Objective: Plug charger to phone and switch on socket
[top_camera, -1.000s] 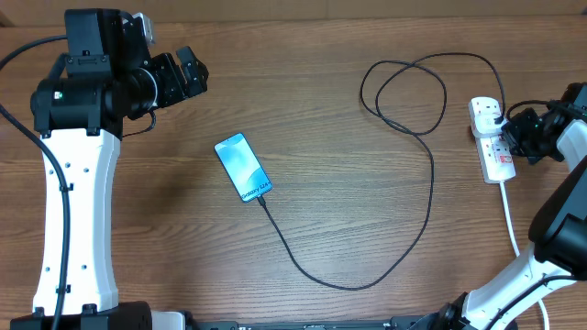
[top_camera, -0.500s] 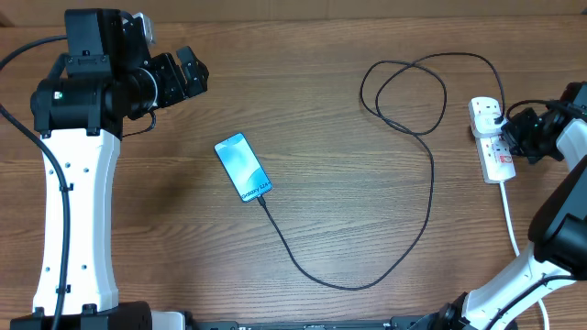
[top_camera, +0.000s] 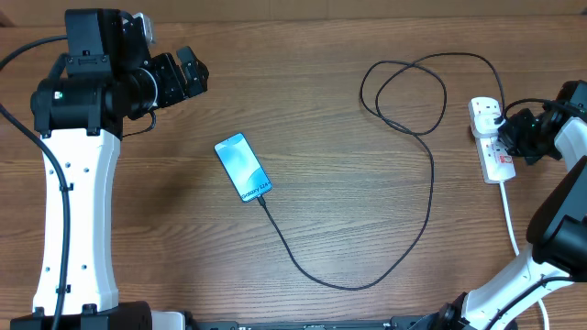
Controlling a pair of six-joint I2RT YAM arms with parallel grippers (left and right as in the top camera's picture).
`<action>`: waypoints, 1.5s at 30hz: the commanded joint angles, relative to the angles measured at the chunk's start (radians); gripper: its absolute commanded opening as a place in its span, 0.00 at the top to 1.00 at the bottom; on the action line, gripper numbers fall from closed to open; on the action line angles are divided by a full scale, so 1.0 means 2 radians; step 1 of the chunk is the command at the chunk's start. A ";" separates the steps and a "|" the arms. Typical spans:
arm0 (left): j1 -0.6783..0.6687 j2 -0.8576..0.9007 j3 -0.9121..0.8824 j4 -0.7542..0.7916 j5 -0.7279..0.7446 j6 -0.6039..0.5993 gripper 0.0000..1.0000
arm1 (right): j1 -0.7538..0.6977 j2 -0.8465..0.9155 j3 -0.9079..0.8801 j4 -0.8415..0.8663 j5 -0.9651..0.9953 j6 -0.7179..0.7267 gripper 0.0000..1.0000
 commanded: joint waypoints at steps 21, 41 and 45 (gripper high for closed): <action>0.002 0.004 0.003 0.001 0.005 -0.004 0.00 | -0.089 -0.111 0.104 -0.146 -0.064 -0.005 0.96; 0.002 0.004 0.003 0.001 0.002 -0.004 0.00 | 0.023 -0.439 0.105 -0.252 -0.173 -0.245 0.92; 0.002 0.004 0.003 0.000 0.002 -0.004 0.00 | 0.065 -0.474 0.105 -0.300 -0.173 -0.269 0.53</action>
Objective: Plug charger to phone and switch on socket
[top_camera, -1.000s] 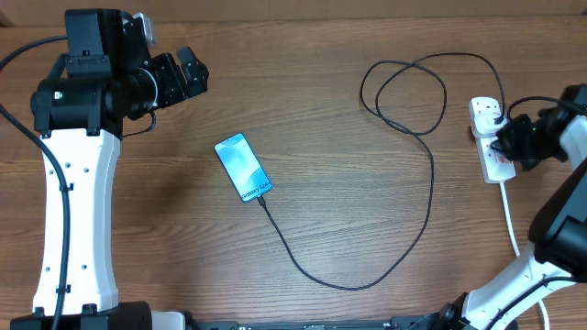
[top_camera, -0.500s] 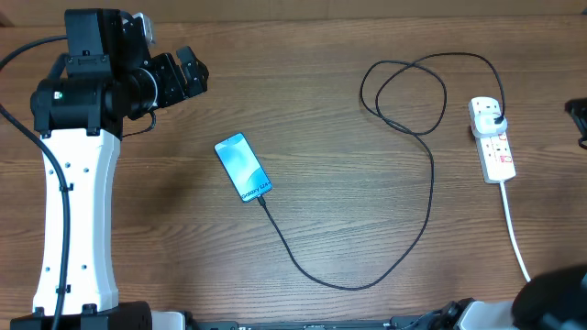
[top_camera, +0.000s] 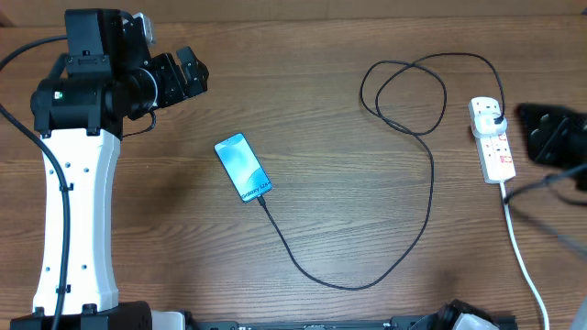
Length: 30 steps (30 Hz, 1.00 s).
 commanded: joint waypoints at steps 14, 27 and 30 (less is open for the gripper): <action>0.002 0.004 0.003 0.001 0.002 -0.004 0.00 | 0.028 -0.014 0.010 -0.079 0.003 -0.034 0.00; 0.002 0.004 0.003 0.001 0.002 -0.004 0.00 | 0.155 -0.057 -0.098 0.108 0.112 -0.036 0.00; 0.002 0.004 0.003 0.001 0.002 -0.004 0.00 | 0.179 -0.109 -0.176 0.190 0.123 -0.036 0.00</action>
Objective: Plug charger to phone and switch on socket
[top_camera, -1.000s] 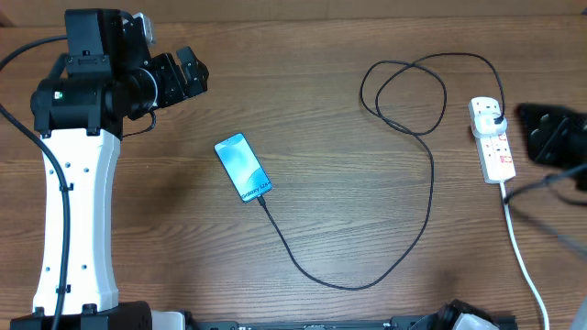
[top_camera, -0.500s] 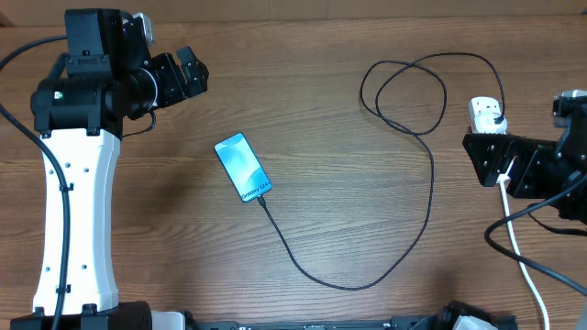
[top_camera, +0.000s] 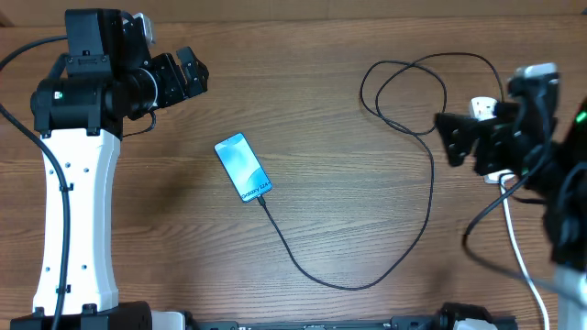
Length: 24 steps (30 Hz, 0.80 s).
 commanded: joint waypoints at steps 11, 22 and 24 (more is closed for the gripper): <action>0.002 0.004 0.003 0.002 0.002 -0.003 0.00 | 0.039 -0.270 -0.399 0.364 0.040 -0.003 0.00; 0.002 0.004 0.003 0.002 0.002 -0.003 0.00 | 0.047 -0.422 -0.638 0.525 0.059 -0.003 0.00; 0.002 0.004 0.003 0.002 0.002 -0.003 0.00 | 0.047 -0.444 -0.661 0.525 0.059 -0.003 0.00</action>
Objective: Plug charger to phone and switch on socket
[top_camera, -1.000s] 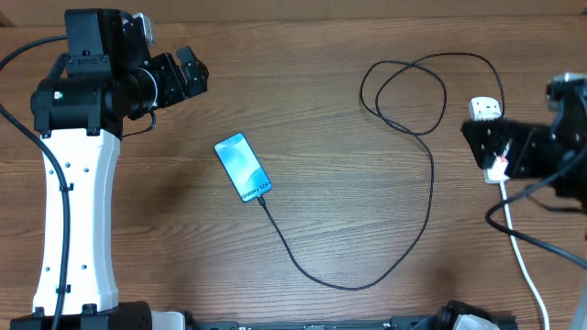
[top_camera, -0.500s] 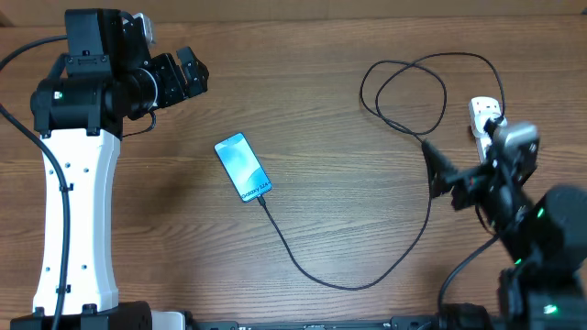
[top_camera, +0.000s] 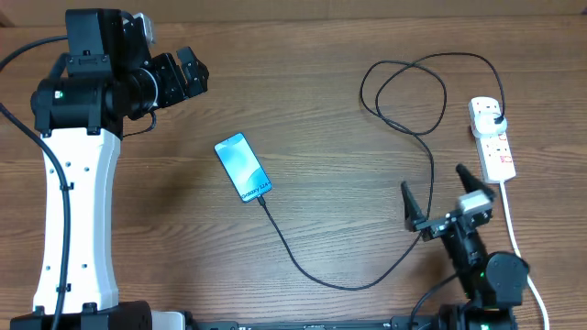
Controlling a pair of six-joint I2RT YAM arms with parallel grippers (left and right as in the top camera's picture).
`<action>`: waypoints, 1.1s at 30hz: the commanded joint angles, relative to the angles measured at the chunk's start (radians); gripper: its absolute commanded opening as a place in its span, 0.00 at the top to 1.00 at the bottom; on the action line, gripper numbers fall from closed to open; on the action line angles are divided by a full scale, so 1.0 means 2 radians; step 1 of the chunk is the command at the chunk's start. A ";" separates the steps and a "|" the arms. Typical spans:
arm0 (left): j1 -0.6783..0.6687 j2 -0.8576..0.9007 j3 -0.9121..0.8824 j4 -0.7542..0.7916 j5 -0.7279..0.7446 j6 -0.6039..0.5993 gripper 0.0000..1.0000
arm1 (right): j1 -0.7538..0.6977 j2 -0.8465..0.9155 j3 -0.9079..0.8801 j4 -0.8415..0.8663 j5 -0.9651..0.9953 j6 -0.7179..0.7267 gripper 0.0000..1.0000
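The blue-screened phone [top_camera: 244, 168] lies flat left of the table's middle. A black cable [top_camera: 431, 188] meets its lower end, curves across the wood, loops at the back and ends at a plug [top_camera: 496, 117] seated in the white socket strip [top_camera: 494, 147] at the right. The state of the strip's switch is too small to read. My right gripper [top_camera: 437, 192] stands open near the front right, fingers spread in a V, just right of the cable and short of the strip. My left gripper [top_camera: 193, 71] hangs at the back left, far from the phone, holding nothing.
The strip's white lead [top_camera: 515, 247] runs toward the front edge beside my right arm's base [top_camera: 495, 275]. The tall left arm column [top_camera: 78, 211] stands along the left side. Bare wooden table [top_camera: 330, 110] lies between phone and strip.
My right arm, which stood over the socket strip and hid part of it, is now drawn back to the front right with its fingers wide apart. The strip shows whole again.
First my right gripper sat at the strip, coming in from the right edge. Then it was off to the strip's right, blurred. Then the arm lay across the strip, and now it is back near the front edge. Phone, cable and left arm kept their places.
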 commanded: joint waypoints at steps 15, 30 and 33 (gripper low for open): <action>0.002 0.003 0.003 0.002 0.002 -0.004 0.00 | 0.009 -0.091 -0.039 -0.076 0.007 0.013 0.00; 0.002 0.003 0.003 0.002 0.002 -0.004 0.00 | 0.008 -0.091 -0.039 -0.076 0.007 0.013 0.00; 0.002 0.003 0.003 0.002 0.002 -0.004 0.00 | 0.008 -0.091 -0.039 -0.076 0.007 0.013 0.00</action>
